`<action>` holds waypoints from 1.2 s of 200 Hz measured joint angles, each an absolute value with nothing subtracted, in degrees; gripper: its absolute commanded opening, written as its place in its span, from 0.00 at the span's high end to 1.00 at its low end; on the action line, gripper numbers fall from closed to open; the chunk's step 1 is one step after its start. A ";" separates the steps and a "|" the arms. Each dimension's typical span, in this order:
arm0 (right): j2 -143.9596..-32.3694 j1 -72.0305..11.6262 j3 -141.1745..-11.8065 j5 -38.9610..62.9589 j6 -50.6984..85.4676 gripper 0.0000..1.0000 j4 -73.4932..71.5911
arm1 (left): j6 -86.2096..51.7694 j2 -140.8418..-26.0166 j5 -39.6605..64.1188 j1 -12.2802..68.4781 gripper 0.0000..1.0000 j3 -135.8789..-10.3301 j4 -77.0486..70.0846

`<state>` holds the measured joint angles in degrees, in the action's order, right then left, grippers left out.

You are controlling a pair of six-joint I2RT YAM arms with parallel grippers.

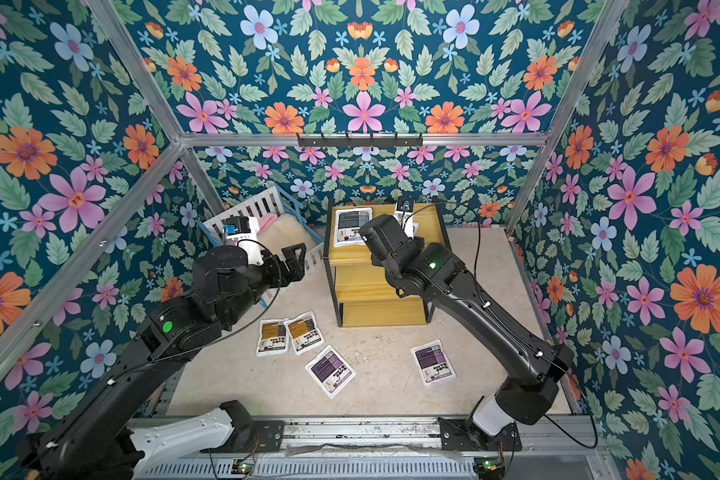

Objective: Place the bagged coffee beans on the shelf by color
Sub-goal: Place the bagged coffee beans on the shelf, then pick up the bagged coffee beans at the center of the board.

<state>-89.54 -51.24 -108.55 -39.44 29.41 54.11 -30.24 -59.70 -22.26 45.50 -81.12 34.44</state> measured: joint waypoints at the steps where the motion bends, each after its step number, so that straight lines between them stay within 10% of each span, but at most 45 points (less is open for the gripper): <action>1: -89.54 -51.22 -108.51 -39.44 29.32 0.36 54.13 | -30.24 -59.70 -22.26 45.50 0.01 -81.12 34.44; 158: -85.78 -33.39 -100.84 -12.99 4.29 0.47 42.33 | -31.09 -56.34 -23.22 45.50 0.01 -77.89 34.48; 240: -85.01 -33.26 -113.54 -6.22 1.08 0.34 48.73 | -32.84 -52.75 -22.61 45.50 0.01 -72.27 34.50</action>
<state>-85.01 -33.26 -113.54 -6.22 1.08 48.73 -32.84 -52.75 -22.61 45.50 -72.27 34.50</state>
